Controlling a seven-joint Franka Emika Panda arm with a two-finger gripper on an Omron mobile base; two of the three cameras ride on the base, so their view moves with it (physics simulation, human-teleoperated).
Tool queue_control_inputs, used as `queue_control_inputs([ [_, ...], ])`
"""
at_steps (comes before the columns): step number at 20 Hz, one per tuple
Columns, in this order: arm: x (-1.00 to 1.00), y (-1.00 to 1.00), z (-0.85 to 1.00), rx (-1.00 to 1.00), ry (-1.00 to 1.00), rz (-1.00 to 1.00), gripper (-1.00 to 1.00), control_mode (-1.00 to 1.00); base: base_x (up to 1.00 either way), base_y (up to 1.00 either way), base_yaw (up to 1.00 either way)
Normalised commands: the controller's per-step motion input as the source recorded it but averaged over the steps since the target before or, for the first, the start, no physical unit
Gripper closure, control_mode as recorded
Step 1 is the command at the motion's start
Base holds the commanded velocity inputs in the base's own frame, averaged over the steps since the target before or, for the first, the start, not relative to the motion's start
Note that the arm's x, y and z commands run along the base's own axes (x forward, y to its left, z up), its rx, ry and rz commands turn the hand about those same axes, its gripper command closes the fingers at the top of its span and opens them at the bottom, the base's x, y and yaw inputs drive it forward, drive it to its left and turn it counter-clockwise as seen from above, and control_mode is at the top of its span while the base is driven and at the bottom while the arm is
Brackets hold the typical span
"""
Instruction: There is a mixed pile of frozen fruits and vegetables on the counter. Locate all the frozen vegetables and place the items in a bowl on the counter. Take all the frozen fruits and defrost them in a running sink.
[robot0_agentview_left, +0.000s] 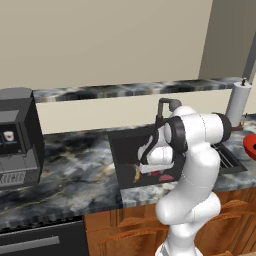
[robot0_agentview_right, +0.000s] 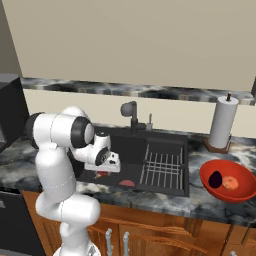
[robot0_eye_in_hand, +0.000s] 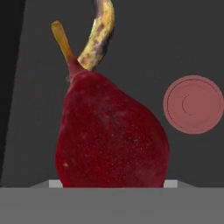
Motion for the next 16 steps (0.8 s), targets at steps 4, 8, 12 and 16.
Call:
queue_control_inputs([
  [4, 0.33, -0.04, -0.44, 0.0, -0.03, -0.1, 1.0, -1.0, 0.0, 0.0, 0.0],
  [8, 0.44, 0.06, -0.28, -0.05, -0.05, -0.12, 1.0, -1.0, 0.0, 0.0, 0.0],
  [12, 0.46, -0.01, -0.25, -0.04, 0.0, -0.09, 1.0, -1.0, 0.0, 0.0, 0.0],
  [16, 0.59, -0.05, -0.27, -0.04, 0.0, -0.08, 1.0, -1.0, 0.0, 0.0, 0.0],
])
